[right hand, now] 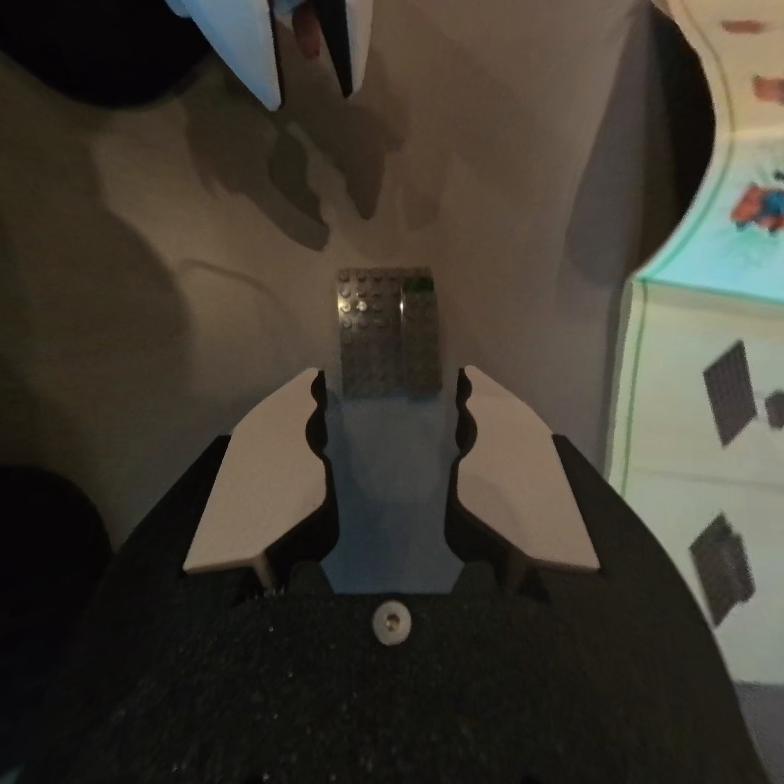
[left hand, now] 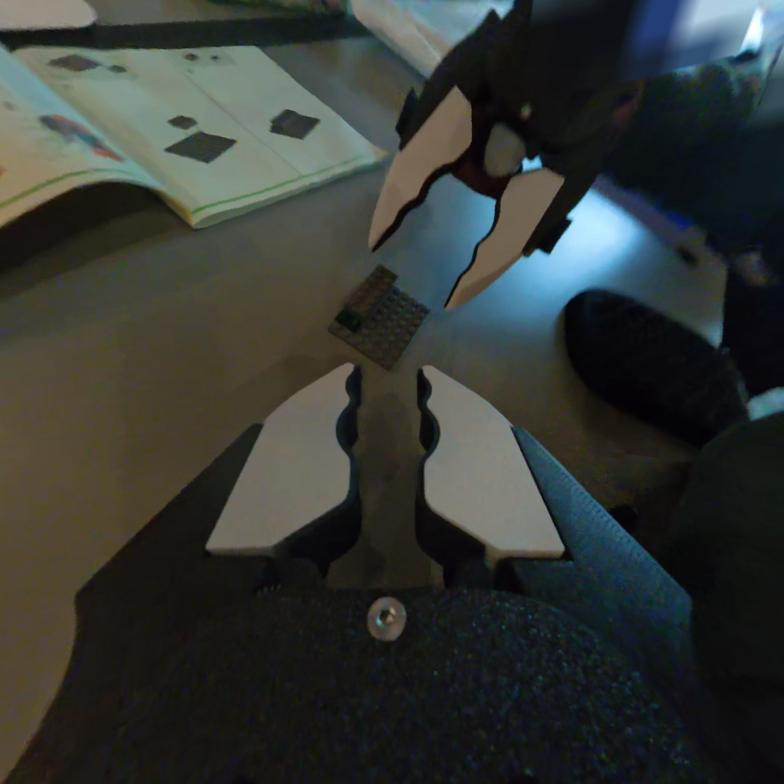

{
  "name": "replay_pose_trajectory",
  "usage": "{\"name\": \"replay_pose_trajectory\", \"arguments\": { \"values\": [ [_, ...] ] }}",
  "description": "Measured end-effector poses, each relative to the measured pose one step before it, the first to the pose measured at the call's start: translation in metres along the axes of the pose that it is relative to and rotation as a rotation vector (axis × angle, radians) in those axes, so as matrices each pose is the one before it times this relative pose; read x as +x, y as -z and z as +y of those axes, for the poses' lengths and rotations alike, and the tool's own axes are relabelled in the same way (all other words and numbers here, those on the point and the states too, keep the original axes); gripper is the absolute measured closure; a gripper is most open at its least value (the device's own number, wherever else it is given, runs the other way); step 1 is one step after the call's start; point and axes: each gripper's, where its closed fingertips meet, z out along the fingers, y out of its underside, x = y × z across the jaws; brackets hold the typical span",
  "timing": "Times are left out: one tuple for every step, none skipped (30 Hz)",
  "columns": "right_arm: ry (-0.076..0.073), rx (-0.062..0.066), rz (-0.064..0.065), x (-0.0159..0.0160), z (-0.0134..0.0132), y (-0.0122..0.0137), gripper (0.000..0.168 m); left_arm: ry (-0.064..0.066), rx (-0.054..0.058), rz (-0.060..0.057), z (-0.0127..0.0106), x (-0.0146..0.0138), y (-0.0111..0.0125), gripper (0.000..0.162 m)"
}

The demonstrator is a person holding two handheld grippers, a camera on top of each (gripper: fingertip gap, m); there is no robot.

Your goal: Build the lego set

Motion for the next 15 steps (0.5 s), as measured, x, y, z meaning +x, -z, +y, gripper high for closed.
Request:
{"name": "replay_pose_trajectory", "arguments": {
  "values": [
    [-0.0222,0.0167,0.0016,-0.00044,0.00289,0.00023,0.109,-0.0451,-0.0106,0.0054,-0.00058,0.00007,-0.00257,0.135],
    [-0.0228,0.0158,-0.0068,-0.00080,0.00250,-0.00103,0.109,-0.0460,-0.0092,0.0110,-0.00089,0.00059,-0.00303,0.132],
    [-0.0177,0.0150,-0.0116,-0.00112,0.00161,-0.00191,0.109,-0.0427,-0.0104,0.0164,-0.00104,0.00110,-0.00333,0.130],
    [-0.0090,0.0118,-0.0142,-0.00122,0.00087,-0.00232,0.109,-0.0420,-0.0110,0.0232,-0.00115,0.00182,-0.00361,0.128],
    [0.0008,0.0053,-0.0104,-0.00059,0.00071,-0.00219,0.109,-0.0446,-0.0124,0.0233,-0.00097,0.00115,-0.00402,0.127],
    [0.0091,-0.0004,-0.0073,0.00021,0.00078,-0.00185,0.109,-0.0427,-0.0240,0.0120,0.00049,-0.00117,-0.00433,0.126],
    [0.0118,-0.0030,-0.0091,0.00011,0.00036,-0.00140,0.109,-0.0371,-0.0393,0.0018,0.00185,-0.00278,-0.00463,0.124],
    [0.0092,-0.0052,-0.0084,0.00062,0.00044,-0.00113,0.109,-0.0372,-0.0477,0.0003,0.00212,-0.00251,-0.00436,0.119],
    [0.0059,-0.0088,-0.0053,0.00129,0.00084,-0.00104,0.110,-0.0366,-0.0470,-0.0040,0.00179,-0.00218,-0.00414,0.116],
    [0.0065,-0.0102,-0.0048,0.00130,0.00095,-0.00099,0.110,-0.0327,-0.0446,-0.0080,0.00178,-0.00229,-0.00423,0.115],
    [0.0087,-0.0059,-0.0090,0.00037,0.00070,-0.00091,0.112,-0.0264,-0.0401,-0.0013,0.00228,-0.00161,-0.00492,0.113],
    [0.0085,0.0010,-0.0089,0.00030,-0.00027,-0.00068,0.115,-0.0171,-0.0344,0.0072,0.00261,-0.00093,-0.00571,0.111],
    [0.0078,0.0039,-0.0065,0.00070,-0.00061,-0.00046,0.117,-0.0086,-0.0300,0.0087,0.00282,-0.00107,-0.00568,0.109],
    [0.0079,0.0008,-0.0069,0.00053,-0.00033,-0.00036,0.118,-0.0066,-0.0257,0.0128,0.00240,-0.00035,-0.00468,0.107],
    [0.0090,-0.0015,-0.0064,0.00048,-0.00015,-0.00017,0.118,-0.0068,-0.0151,0.0128,0.00103,0.00007,-0.00343,0.107]
  ]
}}
